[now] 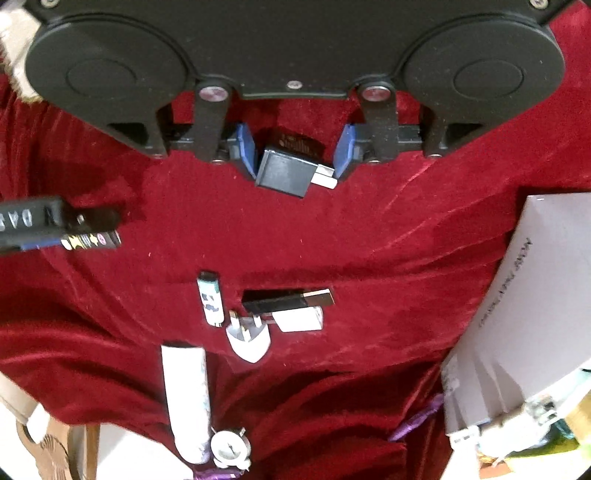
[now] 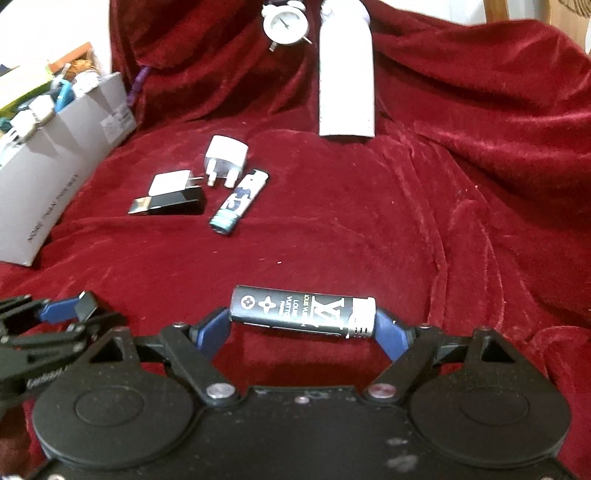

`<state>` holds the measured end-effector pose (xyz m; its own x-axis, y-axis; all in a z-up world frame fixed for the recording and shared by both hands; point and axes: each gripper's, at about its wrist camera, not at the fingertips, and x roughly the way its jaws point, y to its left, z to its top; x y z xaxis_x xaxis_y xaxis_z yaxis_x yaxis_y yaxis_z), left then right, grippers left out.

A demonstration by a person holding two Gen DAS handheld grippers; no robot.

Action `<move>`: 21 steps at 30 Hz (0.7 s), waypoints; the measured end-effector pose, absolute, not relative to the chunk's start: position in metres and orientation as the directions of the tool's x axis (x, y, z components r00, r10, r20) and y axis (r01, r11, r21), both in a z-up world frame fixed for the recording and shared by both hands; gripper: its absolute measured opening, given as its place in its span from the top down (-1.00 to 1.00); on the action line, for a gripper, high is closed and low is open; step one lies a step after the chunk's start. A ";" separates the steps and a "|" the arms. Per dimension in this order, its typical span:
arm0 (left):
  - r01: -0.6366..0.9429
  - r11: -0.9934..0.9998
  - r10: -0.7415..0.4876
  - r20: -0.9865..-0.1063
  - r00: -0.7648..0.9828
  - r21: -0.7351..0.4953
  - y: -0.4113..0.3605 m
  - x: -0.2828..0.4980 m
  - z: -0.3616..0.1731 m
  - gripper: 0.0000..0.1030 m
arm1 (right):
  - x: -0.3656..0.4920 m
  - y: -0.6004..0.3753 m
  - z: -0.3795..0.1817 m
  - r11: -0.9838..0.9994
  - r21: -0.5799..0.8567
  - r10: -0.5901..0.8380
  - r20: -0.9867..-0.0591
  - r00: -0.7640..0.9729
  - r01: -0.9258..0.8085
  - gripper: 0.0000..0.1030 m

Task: Organize rigid objects
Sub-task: 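Grasp the black charger with the left tool while the right tool grasps the black lighter, then carry the charger and lighter to the basket and open both tools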

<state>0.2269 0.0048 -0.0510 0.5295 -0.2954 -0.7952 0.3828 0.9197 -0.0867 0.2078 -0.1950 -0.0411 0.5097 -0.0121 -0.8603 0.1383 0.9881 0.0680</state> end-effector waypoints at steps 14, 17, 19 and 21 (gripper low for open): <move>0.342 0.934 -0.294 -0.760 0.580 -0.100 0.000 0.148 0.014 0.14 | 0.124 -0.179 0.017 0.989 0.146 0.111 -0.799 0.590 0.012 -0.63; 0.316 0.940 -0.291 -0.782 0.551 -0.127 0.003 0.133 0.014 0.14 | 0.103 -0.175 0.019 0.988 0.151 0.137 -0.805 0.577 -0.024 -0.63; 0.303 0.943 -0.289 -0.795 0.533 -0.140 0.005 0.123 0.012 0.14 | 0.090 -0.171 0.019 0.987 0.151 0.151 -0.812 0.563 -0.046 -0.63; 0.297 0.945 -0.282 -0.808 0.517 -0.139 0.006 0.112 0.010 0.14 | 0.077 -0.167 0.019 0.986 0.151 0.164 -0.821 0.547 -0.070 -0.63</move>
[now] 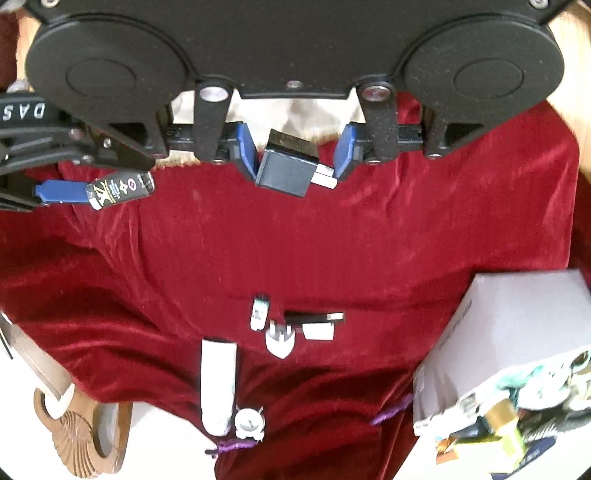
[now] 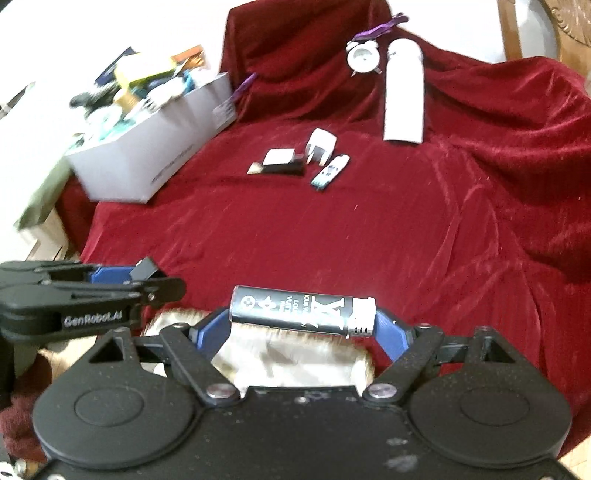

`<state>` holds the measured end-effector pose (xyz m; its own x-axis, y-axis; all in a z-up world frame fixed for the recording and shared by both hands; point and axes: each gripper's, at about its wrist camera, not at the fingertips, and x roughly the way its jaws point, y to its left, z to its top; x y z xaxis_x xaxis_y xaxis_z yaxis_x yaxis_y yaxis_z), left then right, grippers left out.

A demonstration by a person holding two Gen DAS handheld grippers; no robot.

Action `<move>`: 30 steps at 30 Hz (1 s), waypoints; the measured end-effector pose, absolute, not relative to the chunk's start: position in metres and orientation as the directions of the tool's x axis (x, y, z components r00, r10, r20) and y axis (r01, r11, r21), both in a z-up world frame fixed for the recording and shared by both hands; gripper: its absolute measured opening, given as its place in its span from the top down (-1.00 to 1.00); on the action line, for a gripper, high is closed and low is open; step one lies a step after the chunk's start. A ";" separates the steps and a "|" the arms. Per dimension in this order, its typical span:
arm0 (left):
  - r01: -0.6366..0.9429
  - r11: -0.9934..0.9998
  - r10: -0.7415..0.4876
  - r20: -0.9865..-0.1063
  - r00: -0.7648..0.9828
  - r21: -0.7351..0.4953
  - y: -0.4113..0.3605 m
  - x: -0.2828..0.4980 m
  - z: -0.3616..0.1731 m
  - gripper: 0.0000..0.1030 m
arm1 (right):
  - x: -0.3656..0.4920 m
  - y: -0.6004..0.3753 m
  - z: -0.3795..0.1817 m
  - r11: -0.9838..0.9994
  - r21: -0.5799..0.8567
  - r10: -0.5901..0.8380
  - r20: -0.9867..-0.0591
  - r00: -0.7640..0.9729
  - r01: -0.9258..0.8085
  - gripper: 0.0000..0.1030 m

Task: Organize rigid objects
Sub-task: 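Carry the charger and lighter to the basket and open both tools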

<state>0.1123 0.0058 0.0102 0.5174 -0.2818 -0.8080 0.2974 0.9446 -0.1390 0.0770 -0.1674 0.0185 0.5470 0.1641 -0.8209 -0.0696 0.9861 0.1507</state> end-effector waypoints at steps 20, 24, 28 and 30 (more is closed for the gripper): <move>0.237 0.958 -0.240 -0.899 0.367 -0.159 0.013 0.065 -0.022 0.14 | 0.023 -0.159 -0.006 0.978 0.169 0.203 -0.893 0.401 -0.121 -0.63; 0.238 0.959 -0.232 -0.908 0.350 -0.154 0.011 0.063 -0.026 0.14 | 0.024 -0.157 -0.008 0.978 0.165 0.203 -0.896 0.395 -0.129 -0.63; 0.233 0.961 -0.225 -0.914 0.337 -0.150 0.012 0.063 -0.029 0.14 | 0.026 -0.156 -0.008 0.978 0.163 0.202 -0.898 0.390 -0.133 -0.63; 0.229 0.962 -0.222 -0.916 0.333 -0.149 0.013 0.063 -0.030 0.14 | 0.026 -0.155 -0.008 0.978 0.159 0.201 -0.899 0.388 -0.136 -0.63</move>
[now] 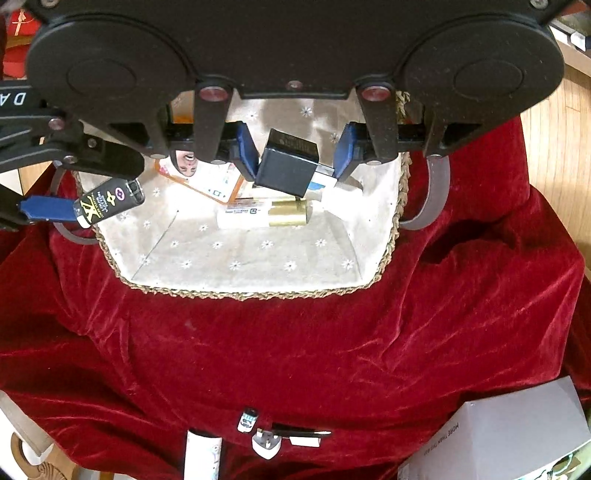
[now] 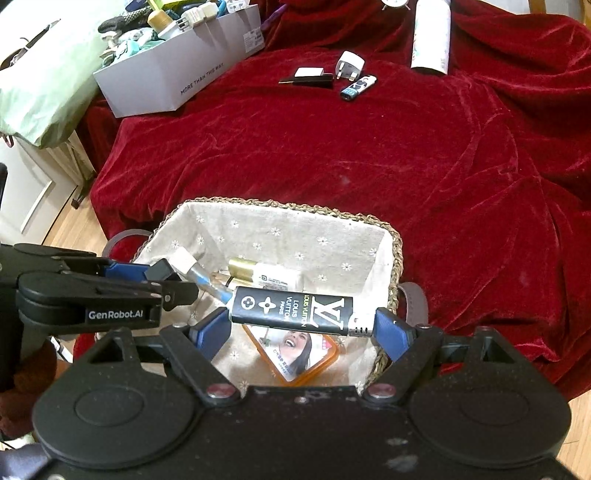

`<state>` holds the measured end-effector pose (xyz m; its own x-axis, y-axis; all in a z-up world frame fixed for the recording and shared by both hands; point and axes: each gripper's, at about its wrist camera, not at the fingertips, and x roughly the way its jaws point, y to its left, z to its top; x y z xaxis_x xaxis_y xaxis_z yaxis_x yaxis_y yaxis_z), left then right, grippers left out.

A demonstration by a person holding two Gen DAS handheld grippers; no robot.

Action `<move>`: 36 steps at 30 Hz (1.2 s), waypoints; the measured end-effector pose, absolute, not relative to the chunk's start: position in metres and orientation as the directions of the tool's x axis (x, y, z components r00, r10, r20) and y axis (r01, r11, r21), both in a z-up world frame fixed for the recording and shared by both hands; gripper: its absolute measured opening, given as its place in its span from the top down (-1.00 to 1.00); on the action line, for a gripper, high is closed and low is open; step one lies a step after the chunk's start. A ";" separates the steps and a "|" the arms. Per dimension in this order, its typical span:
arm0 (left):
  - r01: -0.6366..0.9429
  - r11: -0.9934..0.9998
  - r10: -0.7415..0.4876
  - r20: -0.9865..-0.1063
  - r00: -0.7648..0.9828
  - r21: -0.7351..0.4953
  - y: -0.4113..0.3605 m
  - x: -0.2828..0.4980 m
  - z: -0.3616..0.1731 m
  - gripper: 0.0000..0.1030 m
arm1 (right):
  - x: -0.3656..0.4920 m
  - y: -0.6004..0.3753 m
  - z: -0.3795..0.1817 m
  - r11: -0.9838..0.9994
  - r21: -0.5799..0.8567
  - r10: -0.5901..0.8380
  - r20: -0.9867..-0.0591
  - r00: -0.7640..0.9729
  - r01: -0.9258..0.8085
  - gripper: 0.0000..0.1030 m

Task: Organize rigid objects
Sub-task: 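Carry the charger and lighter to the basket and open both tools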

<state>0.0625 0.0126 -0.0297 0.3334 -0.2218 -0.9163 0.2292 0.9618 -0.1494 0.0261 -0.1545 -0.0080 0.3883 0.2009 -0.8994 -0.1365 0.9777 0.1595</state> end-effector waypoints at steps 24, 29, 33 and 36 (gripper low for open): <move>0.213 0.967 -0.199 -0.932 0.303 -0.138 0.012 0.066 -0.037 -0.15 | 0.032 -0.147 -0.009 0.975 0.148 0.201 -0.910 0.362 -0.168 -0.68; 0.215 0.967 -0.201 -0.932 0.303 -0.138 0.012 0.066 -0.037 -0.16 | 0.032 -0.147 -0.009 0.974 0.148 0.201 -0.910 0.363 -0.171 -0.69; 0.216 0.966 -0.204 -0.929 0.308 -0.140 0.012 0.066 -0.036 -0.16 | 0.032 -0.145 -0.007 0.973 0.147 0.203 -0.908 0.367 -0.175 -0.70; 0.217 0.966 -0.208 -0.926 0.314 -0.143 0.013 0.066 -0.035 -0.16 | 0.031 -0.145 -0.006 0.973 0.146 0.204 -0.907 0.368 -0.177 -0.70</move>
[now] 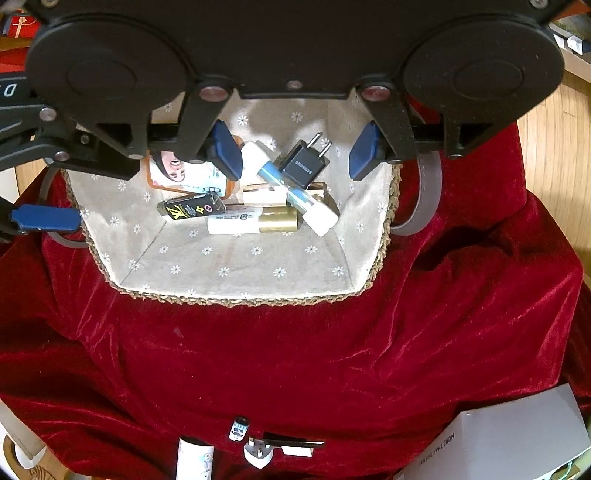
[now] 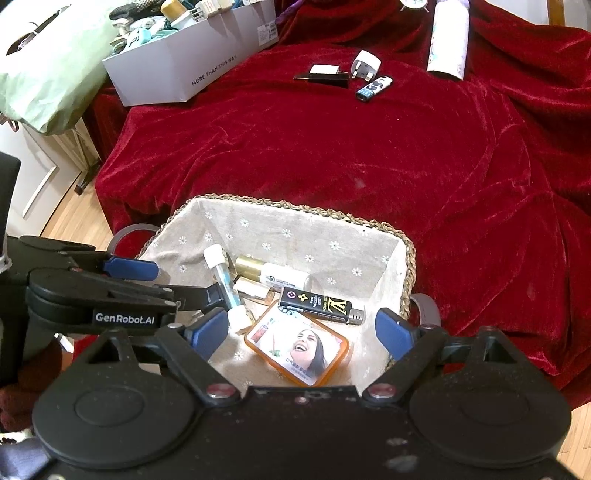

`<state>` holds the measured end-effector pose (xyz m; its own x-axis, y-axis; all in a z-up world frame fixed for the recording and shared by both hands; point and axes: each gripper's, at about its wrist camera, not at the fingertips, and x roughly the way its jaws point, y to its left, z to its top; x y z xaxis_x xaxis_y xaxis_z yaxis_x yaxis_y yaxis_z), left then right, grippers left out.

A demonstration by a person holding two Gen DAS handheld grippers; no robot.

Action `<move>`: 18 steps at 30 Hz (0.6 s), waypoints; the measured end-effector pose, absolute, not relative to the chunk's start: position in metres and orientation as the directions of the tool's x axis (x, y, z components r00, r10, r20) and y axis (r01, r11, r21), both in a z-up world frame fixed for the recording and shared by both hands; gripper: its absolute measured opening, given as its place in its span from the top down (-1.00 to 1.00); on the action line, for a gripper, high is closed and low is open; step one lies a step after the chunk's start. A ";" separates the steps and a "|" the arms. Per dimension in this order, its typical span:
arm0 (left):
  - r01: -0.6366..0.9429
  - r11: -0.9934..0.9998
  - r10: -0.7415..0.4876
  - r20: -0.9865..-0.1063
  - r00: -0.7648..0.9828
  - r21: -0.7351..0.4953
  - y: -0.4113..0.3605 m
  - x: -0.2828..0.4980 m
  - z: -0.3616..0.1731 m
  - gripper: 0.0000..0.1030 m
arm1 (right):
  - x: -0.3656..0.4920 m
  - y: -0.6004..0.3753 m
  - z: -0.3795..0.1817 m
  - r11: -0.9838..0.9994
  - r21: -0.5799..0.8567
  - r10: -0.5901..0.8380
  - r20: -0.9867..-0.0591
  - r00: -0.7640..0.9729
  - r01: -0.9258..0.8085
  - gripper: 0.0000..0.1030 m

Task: Organize rigid objects
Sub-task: 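Carry the charger and lighter to the basket and open both tools, then withdraw both open tools from the basket toward the remaining items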

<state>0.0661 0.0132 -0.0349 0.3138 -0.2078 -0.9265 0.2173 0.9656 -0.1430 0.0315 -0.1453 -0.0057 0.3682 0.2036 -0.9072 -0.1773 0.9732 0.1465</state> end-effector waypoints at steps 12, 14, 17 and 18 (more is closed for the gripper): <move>0.222 0.964 -0.216 -0.922 0.321 -0.149 0.014 0.069 -0.033 -0.16 | 0.032 -0.143 -0.002 0.971 0.150 0.211 -0.905 0.369 -0.187 -0.70; 0.223 0.963 -0.219 -0.922 0.319 -0.152 0.014 0.069 -0.034 -0.17 | 0.032 -0.143 -0.002 0.971 0.150 0.212 -0.905 0.369 -0.189 -0.70; 0.224 0.962 -0.222 -0.923 0.315 -0.155 0.014 0.069 -0.034 -0.17 | 0.033 -0.143 -0.002 0.970 0.150 0.212 -0.905 0.368 -0.190 -0.70; 0.224 0.962 -0.223 -0.923 0.314 -0.156 0.015 0.070 -0.035 -0.17 | 0.033 -0.143 -0.002 0.970 0.151 0.212 -0.905 0.367 -0.190 -0.70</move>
